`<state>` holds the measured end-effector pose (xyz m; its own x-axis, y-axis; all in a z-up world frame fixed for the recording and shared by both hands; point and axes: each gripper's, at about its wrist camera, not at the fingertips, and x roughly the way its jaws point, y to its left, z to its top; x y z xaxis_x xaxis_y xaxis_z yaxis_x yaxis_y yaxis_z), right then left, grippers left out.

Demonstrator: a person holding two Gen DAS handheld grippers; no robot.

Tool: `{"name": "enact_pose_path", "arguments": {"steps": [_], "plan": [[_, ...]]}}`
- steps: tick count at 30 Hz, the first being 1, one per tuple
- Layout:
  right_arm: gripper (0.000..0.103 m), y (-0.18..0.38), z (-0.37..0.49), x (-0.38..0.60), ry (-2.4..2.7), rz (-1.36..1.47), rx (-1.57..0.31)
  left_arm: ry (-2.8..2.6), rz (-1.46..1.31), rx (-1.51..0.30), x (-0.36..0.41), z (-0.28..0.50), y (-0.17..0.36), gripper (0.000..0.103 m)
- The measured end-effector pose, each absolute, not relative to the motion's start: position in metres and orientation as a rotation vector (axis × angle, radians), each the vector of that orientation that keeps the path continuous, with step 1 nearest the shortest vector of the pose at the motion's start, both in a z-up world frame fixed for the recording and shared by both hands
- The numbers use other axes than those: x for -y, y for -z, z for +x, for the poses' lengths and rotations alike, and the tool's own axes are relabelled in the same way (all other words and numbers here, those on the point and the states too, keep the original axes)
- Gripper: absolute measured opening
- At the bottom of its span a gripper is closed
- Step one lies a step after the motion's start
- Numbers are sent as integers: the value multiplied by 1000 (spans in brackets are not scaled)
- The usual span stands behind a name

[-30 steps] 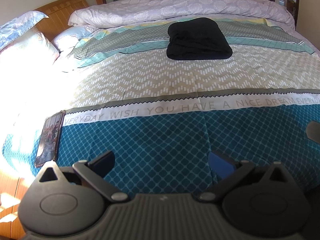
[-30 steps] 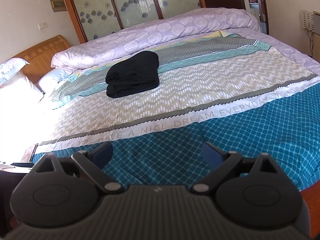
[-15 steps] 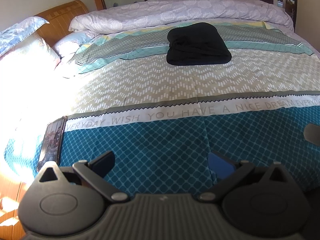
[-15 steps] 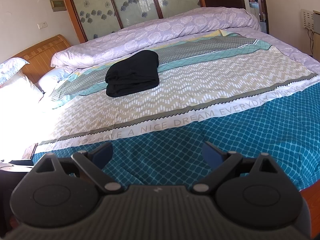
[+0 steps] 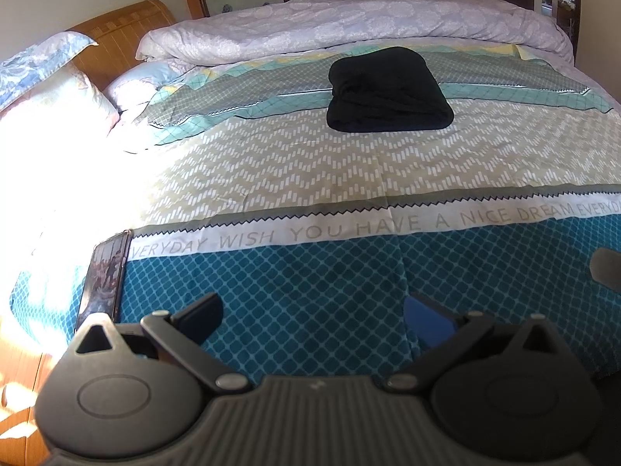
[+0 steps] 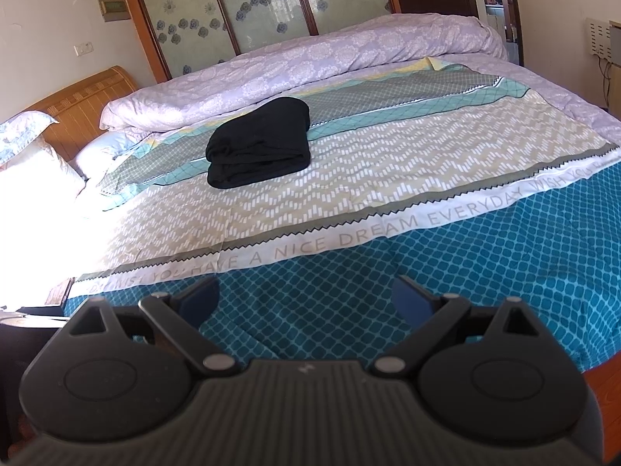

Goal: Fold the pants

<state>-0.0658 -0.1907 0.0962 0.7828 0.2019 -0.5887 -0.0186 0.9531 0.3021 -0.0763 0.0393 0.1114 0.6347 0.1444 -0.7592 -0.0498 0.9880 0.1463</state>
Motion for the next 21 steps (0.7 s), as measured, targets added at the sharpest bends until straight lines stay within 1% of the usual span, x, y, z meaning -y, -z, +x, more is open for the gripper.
{"name": "enact_pose_path", "arguments": {"steps": [9, 21], "plan": [[97, -118, -40, 197, -177, 269, -652, -113, 131, -845, -28, -57, -135, 103], [97, -128, -23, 226, -152, 265, -612, -72, 205, -806, 12, -29, -155, 103]]}}
